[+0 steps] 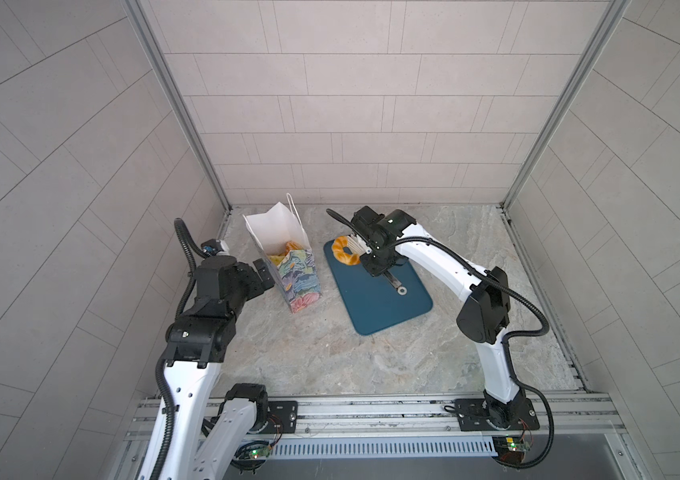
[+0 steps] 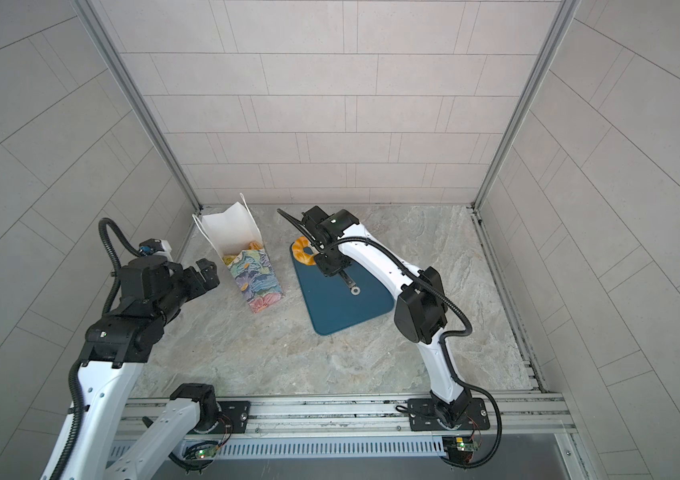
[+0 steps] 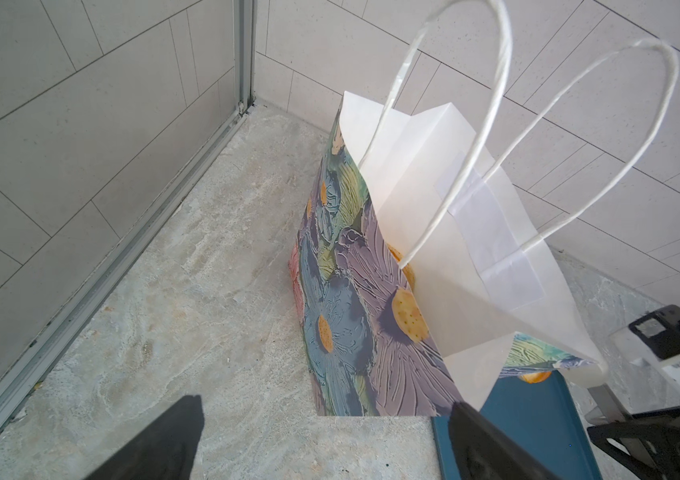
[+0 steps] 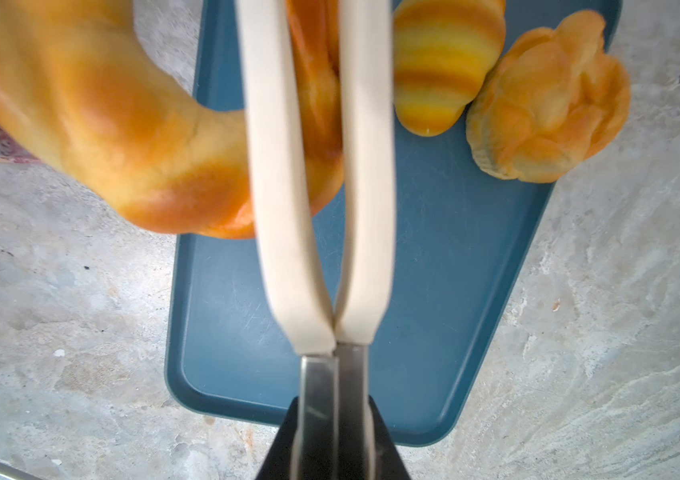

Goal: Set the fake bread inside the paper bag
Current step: 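Lift the ring donut with the right tongs and carry it over the bag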

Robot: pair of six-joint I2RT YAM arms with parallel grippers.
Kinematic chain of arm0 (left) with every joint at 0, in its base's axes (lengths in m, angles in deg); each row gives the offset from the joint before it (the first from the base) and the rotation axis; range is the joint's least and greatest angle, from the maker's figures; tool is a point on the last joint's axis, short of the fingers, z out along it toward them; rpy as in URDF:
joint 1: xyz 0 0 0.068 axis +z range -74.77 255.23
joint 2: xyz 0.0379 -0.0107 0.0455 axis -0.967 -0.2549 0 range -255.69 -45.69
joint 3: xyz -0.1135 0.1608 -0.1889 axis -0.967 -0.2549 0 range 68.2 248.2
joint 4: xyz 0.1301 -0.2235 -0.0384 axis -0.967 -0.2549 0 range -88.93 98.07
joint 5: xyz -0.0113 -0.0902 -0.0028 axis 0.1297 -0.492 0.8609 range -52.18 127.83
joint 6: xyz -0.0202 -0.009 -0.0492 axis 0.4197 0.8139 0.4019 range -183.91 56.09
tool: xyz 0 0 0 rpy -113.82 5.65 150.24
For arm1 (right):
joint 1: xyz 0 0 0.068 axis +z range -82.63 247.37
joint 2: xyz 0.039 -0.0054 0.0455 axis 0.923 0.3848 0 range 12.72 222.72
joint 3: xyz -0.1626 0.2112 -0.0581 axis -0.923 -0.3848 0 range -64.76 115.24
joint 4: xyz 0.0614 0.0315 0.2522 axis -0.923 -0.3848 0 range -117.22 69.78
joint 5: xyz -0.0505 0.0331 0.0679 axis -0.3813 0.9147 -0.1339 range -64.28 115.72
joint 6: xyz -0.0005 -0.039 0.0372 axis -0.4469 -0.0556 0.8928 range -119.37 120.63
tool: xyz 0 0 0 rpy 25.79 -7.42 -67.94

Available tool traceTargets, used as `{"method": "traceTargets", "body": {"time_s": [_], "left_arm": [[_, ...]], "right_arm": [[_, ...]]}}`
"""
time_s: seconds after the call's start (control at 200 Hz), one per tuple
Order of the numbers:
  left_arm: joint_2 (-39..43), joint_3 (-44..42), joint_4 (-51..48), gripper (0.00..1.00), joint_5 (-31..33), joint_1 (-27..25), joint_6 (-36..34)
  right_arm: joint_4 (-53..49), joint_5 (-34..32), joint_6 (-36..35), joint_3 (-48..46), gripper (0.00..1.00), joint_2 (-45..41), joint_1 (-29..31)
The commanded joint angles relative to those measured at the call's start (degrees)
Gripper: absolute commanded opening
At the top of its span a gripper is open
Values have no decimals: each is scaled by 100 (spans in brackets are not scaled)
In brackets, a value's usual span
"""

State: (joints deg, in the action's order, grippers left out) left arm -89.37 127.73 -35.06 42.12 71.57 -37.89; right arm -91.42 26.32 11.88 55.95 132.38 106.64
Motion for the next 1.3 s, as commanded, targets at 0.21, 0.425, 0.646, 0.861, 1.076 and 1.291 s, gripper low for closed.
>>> {"method": "traceTargets", "body": {"time_s": [0.21,0.425,0.646,0.861,1.076,1.291], "left_arm": [[-44,215,130,100,-117,-7,96],[-207,249,147,100,-139,-11,87],[-218,242,139,100,-139,-10,87],[-193,239,104,100,-93,-4,87],[-160,195,76,100,-87,-8,87],[-120,193,62,100,-78,-12,87]], "right_arm": [[37,53,76,72,14,-877,107],[6,308,40,353,14,-1037,160],[77,514,-23,765,15,-1106,375],[132,537,-35,1253,15,-1067,606],[516,394,-114,1466,16,-1133,948],[502,440,-69,2065,17,-772,1149]]}}
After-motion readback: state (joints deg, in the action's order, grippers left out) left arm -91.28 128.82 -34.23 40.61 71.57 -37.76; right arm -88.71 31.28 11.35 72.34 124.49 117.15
